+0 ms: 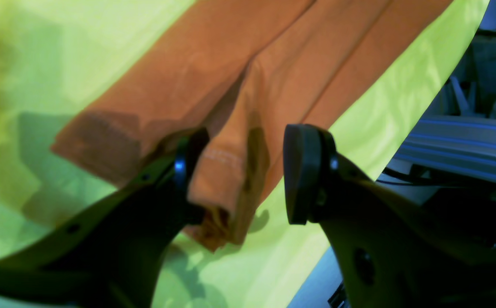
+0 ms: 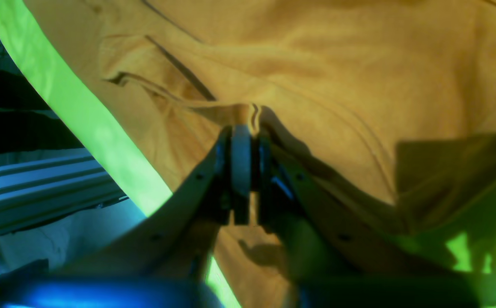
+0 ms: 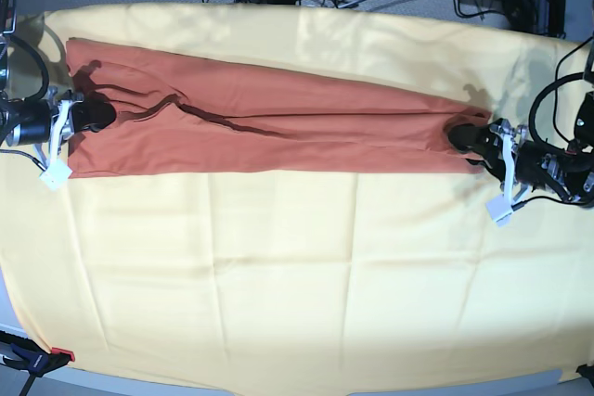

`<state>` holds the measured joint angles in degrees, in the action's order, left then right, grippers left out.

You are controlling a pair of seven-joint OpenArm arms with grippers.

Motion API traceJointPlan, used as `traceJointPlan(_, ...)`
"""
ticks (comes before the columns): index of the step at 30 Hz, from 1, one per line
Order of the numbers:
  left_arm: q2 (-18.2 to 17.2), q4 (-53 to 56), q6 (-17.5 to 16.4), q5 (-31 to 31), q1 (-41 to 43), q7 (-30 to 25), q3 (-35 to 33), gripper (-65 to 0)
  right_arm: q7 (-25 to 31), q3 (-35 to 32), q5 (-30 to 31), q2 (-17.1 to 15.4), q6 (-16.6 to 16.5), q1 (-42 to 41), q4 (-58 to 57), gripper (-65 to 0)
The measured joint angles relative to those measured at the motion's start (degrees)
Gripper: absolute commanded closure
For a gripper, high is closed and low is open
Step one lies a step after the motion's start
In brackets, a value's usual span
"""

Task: Fold the T-shirt properly
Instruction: 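Lower the folded hem onto the shirt and open both grippers, then regrasp the folded strip's ends with both grippers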

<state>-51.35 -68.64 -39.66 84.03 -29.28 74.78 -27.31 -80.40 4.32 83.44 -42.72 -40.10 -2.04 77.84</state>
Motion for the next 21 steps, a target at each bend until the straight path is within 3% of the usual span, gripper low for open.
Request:
traceJointPlan(2, -0.76, 0.0, 0.0, 0.0, -0.98, 0.11, 0.0, -29.9, -0.09, -0.02, -0.07, -1.11, 0.0, 0.02, 0.33, -29.3)
traceJointPlan(3, -1.14, 0.0, 0.0, -0.31, -1.9, -0.11, 0.0, -29.9, -0.2, -0.02, -0.04, -2.01, 0.0, 0.04, 1.05, -31.0)
traceJointPlan(7, -3.02, -0.02, 0.0, -0.26, -5.31, -1.2, 0.02, -29.9, -0.22, 0.0, 0.07, -5.55, 0.0, -0.26, 7.89, -31.1)
traceJointPlan(10, -4.44, 0.0, 0.0, -0.42, -6.8, -1.16, 0.09, -29.9, -0.02, 0.0, 0.17, -6.49, 0.0, -0.48, 12.59, -30.6)
traceJointPlan(12, -5.01, 0.0, -0.02, -0.44, -6.93, -0.96, 1.79, -29.9, -0.04, 0.0, 0.22, -6.08, -0.02, -0.48, 13.88, -22.8)
traceJointPlan(14, -4.96, 0.0, -0.02, -0.63, -6.69, -0.44, 5.57, -29.9, -0.15, 0.0, 0.15, -4.87, 0.0, -0.46, 13.88, -4.6)
traceJointPlan(15, -4.83, 0.17, 0.0, -0.66, -6.62, -0.61, 7.76, -29.9, -0.26, 0.0, 0.15, -4.09, 0.02, -0.44, 13.86, 0.0)
traceJointPlan(21, -4.96, 4.39, 1.95, -0.44, -0.39, -0.55, 24.35, -29.9, 0.02, 0.0, -1.2, 1.53, 0.0, 0.24, 13.88, 0.0)
